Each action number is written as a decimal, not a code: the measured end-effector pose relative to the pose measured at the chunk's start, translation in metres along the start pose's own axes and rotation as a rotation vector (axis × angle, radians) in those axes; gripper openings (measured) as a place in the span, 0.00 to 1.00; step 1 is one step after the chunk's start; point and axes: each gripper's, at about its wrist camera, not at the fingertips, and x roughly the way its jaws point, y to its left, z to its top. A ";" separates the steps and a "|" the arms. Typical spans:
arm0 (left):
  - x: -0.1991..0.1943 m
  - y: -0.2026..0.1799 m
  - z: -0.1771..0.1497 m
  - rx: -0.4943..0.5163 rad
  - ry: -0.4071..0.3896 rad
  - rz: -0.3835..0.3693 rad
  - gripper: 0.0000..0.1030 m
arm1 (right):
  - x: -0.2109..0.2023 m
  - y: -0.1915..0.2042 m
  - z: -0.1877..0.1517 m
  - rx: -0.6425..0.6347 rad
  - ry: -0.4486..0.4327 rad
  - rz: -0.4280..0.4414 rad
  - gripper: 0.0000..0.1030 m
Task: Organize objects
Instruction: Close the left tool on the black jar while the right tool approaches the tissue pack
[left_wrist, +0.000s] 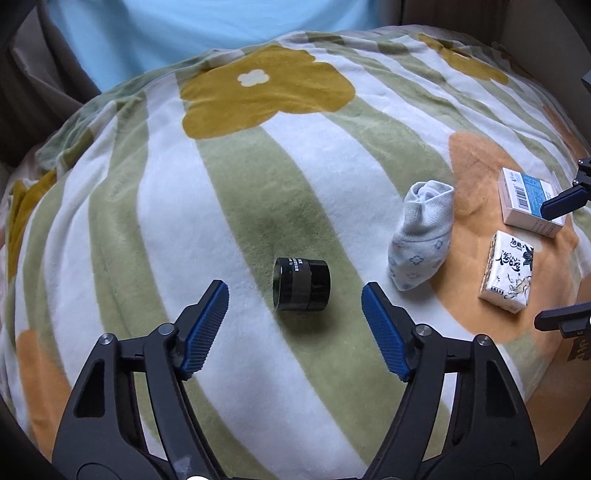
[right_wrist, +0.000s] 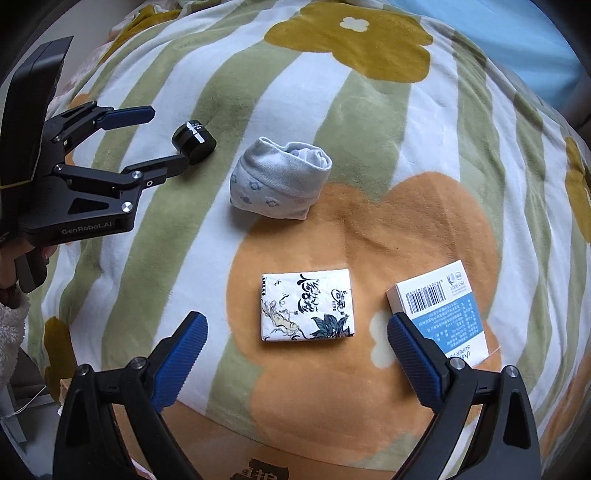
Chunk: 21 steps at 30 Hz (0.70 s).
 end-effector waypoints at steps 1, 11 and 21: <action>0.004 0.000 0.001 -0.002 0.005 -0.006 0.67 | 0.003 0.000 0.001 -0.024 0.009 0.002 0.93; 0.023 -0.004 -0.003 0.022 0.020 -0.044 0.54 | 0.016 -0.005 0.008 -0.070 0.038 0.003 0.81; 0.030 -0.001 -0.001 0.012 0.022 -0.044 0.33 | 0.024 -0.013 0.006 -0.086 0.065 -0.022 0.59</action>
